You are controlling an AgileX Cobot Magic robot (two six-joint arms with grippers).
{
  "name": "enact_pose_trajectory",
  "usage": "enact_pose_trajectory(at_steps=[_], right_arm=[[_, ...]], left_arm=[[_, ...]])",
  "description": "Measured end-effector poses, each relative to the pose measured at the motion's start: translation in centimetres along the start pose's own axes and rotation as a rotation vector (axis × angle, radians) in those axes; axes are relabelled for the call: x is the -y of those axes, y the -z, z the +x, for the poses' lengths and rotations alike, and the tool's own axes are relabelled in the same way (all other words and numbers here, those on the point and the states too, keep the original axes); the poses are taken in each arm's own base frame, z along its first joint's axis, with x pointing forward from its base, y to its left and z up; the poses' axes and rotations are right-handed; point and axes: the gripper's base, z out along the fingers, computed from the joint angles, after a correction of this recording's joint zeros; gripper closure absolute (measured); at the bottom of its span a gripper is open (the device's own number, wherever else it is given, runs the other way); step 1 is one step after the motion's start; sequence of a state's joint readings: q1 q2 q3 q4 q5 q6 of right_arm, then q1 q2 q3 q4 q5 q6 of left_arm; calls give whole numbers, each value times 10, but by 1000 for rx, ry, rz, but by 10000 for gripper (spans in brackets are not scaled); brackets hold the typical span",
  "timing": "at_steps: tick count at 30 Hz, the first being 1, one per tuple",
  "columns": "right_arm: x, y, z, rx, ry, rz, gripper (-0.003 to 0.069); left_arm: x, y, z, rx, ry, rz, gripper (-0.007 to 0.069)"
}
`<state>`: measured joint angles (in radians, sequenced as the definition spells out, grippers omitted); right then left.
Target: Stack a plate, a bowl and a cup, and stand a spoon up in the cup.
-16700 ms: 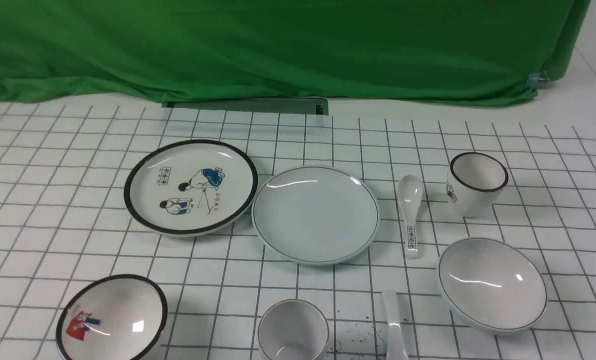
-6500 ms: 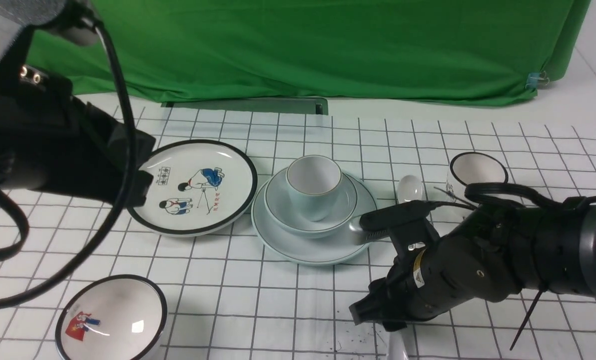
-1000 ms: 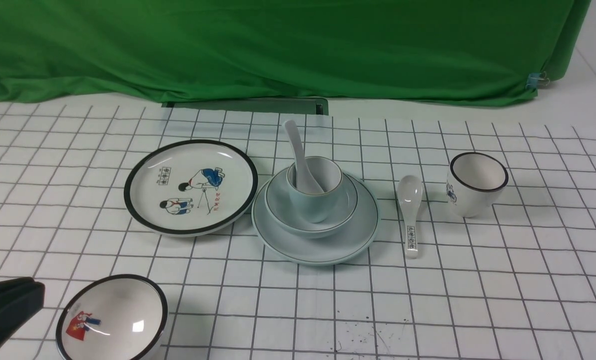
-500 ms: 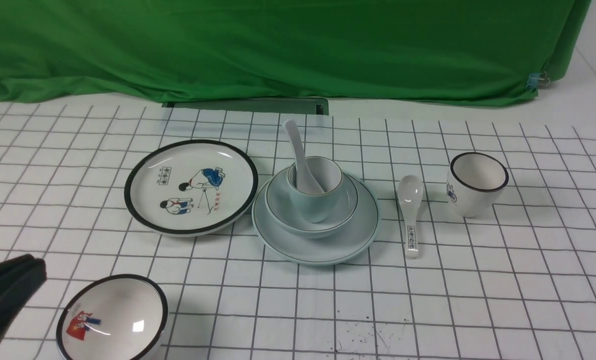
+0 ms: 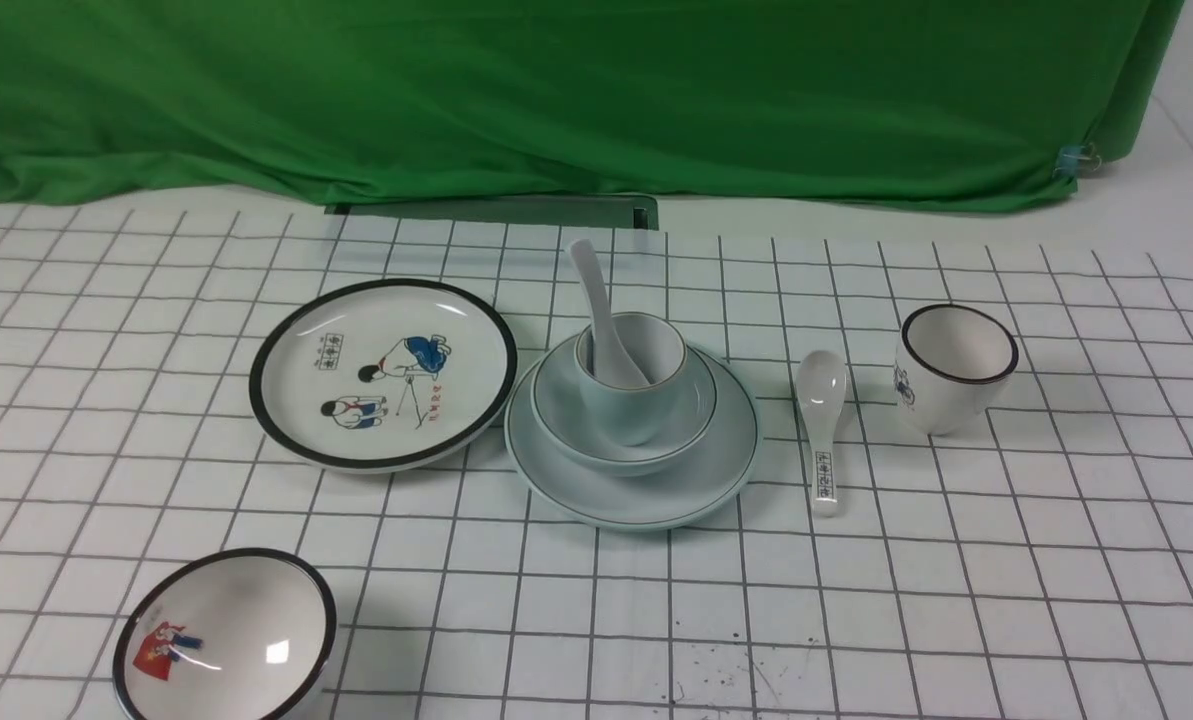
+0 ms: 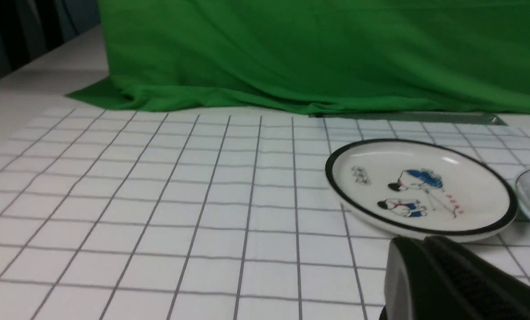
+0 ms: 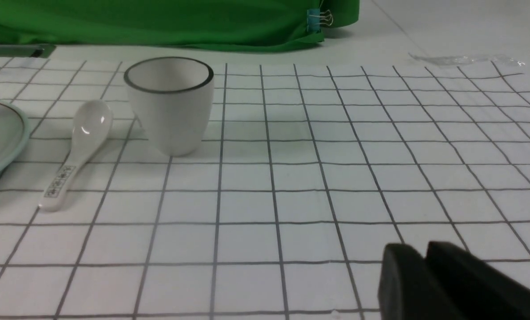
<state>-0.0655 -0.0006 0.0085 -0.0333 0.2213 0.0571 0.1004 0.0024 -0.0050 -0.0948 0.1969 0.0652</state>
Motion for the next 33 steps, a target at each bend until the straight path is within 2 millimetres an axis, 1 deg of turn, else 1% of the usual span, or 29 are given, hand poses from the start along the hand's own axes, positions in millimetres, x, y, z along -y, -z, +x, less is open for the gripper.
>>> enact_pose_trajectory(at_steps=[8, 19, 33], right_arm=[[0, 0, 0, 0, 0, 0, 535], [0, 0, 0, 0, 1, 0, 508], [0, 0, 0, 0, 1, 0, 480]], left_arm=[[0, -1, 7, -47, -7, 2, 653], [3, -1, 7, -48, -37, 54, 653], [3, -1, 7, -47, -48, 53, 653]])
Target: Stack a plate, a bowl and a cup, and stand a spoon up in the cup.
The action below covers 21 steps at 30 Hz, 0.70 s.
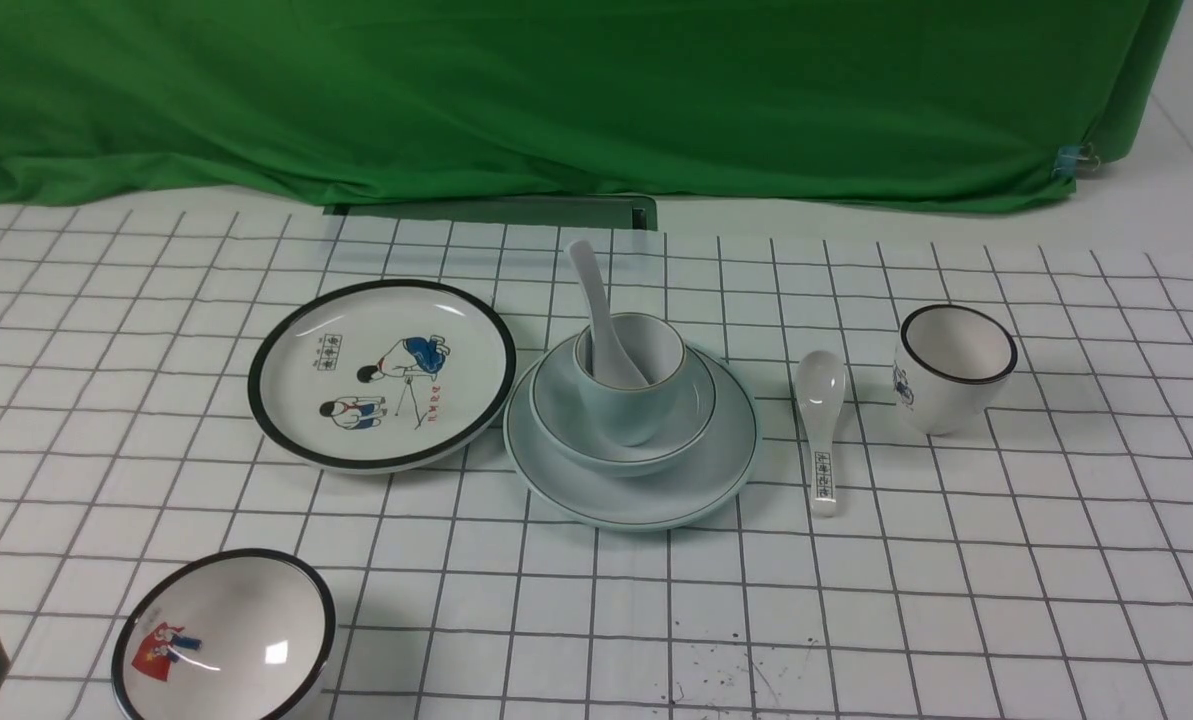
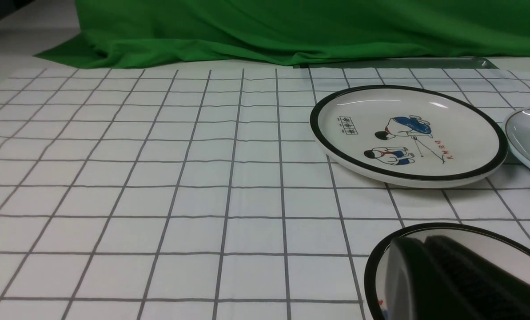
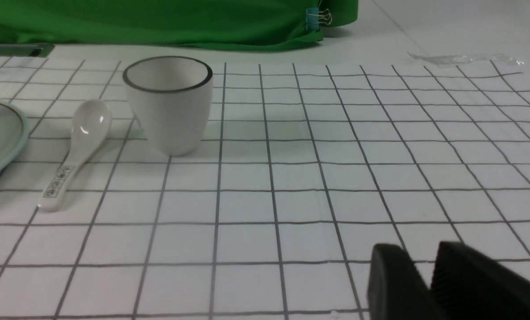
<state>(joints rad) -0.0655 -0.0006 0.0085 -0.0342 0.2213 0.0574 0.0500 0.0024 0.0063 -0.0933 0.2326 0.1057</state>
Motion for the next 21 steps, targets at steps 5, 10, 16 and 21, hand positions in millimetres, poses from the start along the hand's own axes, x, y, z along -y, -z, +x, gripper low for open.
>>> enact_pose_trajectory(at_steps=[5, 10, 16, 21], right_arm=[[0, 0, 0, 0, 0, 0, 472], [0, 0, 0, 0, 0, 0, 463], [0, 0, 0, 0, 0, 0, 449], [0, 0, 0, 0, 0, 0, 433]], left_arm=[[0, 0, 0, 0, -2, 0, 653], [0, 0, 0, 0, -7, -2, 653], [0, 0, 0, 0, -13, -3, 653], [0, 0, 0, 0, -13, -3, 653]])
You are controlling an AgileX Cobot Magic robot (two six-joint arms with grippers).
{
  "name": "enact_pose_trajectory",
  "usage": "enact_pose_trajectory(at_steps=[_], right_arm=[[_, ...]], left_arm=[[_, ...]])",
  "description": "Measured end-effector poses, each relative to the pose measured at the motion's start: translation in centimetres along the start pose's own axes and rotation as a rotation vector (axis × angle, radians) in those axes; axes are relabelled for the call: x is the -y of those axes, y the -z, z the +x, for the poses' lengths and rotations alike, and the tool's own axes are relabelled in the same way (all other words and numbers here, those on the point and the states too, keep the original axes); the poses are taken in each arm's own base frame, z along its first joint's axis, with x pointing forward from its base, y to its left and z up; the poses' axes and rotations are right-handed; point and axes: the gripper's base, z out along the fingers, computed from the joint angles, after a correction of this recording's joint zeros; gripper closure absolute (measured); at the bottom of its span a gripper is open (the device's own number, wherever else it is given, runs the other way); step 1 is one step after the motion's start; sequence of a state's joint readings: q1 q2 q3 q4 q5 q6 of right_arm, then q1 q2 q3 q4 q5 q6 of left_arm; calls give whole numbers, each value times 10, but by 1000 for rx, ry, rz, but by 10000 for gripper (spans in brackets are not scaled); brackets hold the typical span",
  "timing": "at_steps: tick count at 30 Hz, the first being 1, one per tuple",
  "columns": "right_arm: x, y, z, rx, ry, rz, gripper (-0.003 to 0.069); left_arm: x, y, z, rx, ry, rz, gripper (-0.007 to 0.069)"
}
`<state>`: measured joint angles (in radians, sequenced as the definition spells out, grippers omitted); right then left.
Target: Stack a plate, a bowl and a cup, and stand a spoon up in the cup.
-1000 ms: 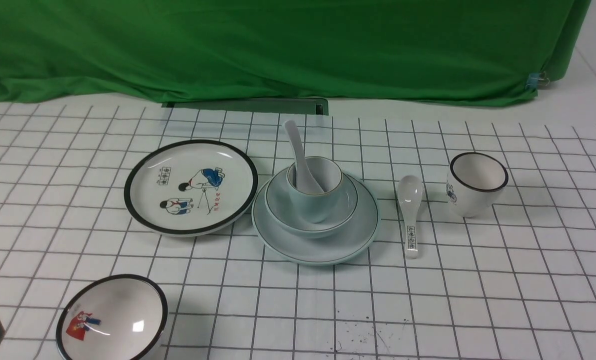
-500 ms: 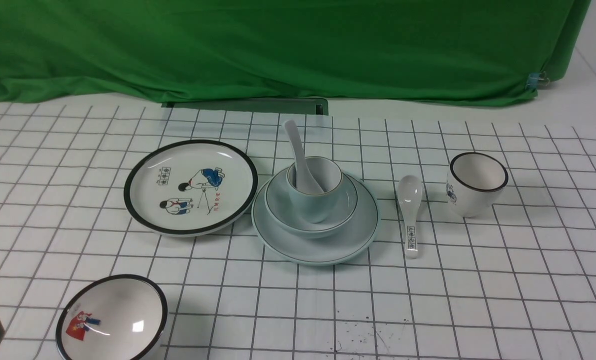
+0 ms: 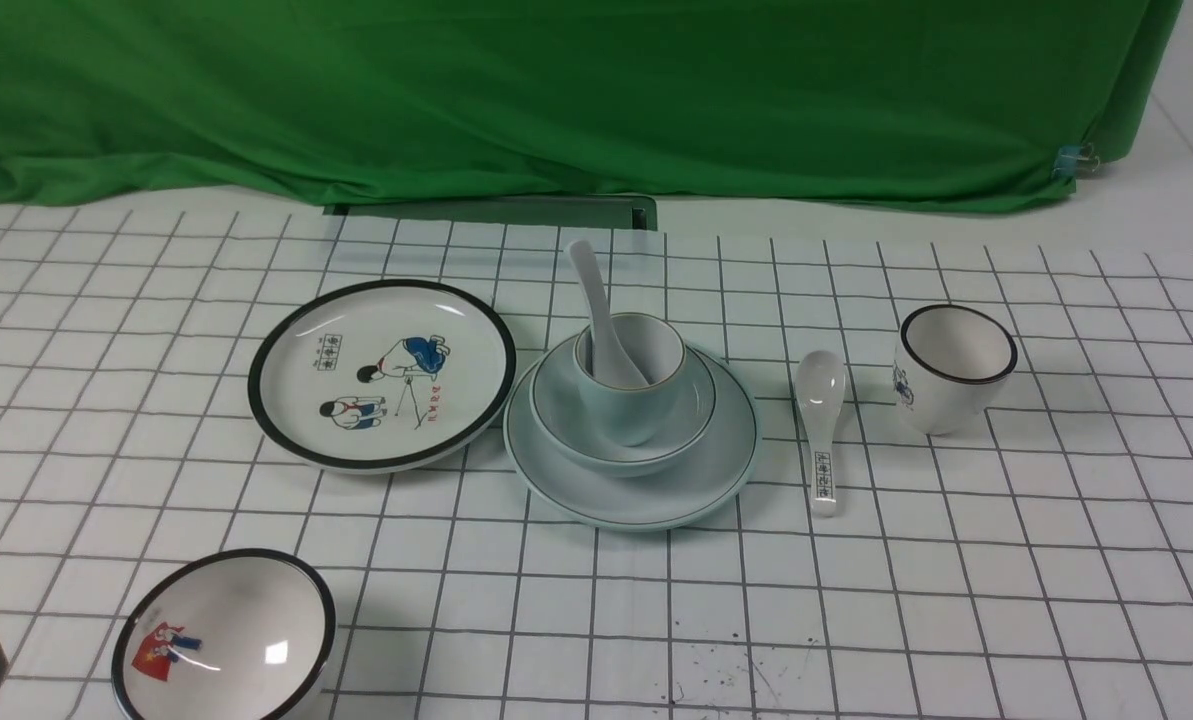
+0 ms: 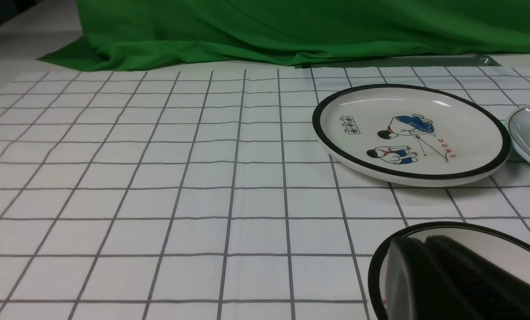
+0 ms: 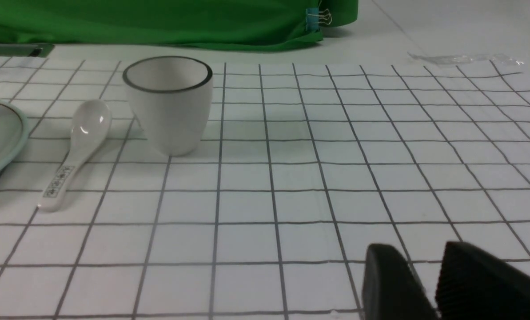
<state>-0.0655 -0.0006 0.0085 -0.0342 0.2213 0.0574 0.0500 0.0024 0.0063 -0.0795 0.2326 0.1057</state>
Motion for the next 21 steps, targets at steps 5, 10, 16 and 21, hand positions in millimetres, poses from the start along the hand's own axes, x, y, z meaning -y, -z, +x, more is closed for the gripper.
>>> enact_pose_trajectory(at_steps=[5, 10, 16, 21], right_arm=[[0, 0, 0, 0, 0, 0, 423], [0, 0, 0, 0, 1, 0, 420], [0, 0, 0, 0, 1, 0, 420], [0, 0, 0, 0, 1, 0, 419]], left_arm=[[0, 0, 0, 0, 0, 0, 653], [0, 0, 0, 0, 0, 0, 653], [0, 0, 0, 1, -1, 0, 653], [0, 0, 0, 3, -1, 0, 653]])
